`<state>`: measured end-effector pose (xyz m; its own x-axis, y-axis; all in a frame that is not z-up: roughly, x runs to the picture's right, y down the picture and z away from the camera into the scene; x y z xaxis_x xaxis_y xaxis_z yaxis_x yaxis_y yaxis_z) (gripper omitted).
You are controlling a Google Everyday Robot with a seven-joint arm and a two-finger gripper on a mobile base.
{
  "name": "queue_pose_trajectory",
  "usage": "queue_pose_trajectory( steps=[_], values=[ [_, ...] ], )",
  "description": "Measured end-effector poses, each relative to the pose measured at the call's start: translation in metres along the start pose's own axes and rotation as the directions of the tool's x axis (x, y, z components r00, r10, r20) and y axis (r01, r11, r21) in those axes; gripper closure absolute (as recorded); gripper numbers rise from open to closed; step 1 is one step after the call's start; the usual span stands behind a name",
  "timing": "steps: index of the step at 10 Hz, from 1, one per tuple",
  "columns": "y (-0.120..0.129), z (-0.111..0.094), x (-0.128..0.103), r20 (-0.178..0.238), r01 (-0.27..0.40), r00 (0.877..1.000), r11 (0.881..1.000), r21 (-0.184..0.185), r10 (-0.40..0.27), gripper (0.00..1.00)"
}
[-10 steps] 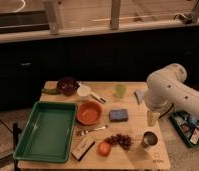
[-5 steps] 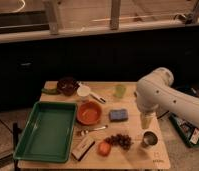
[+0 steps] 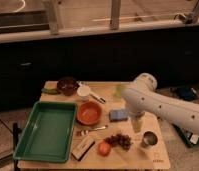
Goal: Place sponge in tray
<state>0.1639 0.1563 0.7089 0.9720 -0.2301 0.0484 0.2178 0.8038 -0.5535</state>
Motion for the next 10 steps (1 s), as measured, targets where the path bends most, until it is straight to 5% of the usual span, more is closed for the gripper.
queue_pose_trajectory(
  steps=[5, 10],
  values=[
    [-0.001, 0.018, -0.036, 0.019, 0.103, 0.995, 0.995, -0.012, -0.102, 0.20],
    [-0.006, 0.037, -0.058, 0.069, 0.135, 0.989, 0.991, -0.018, -0.133, 0.20]
  ],
)
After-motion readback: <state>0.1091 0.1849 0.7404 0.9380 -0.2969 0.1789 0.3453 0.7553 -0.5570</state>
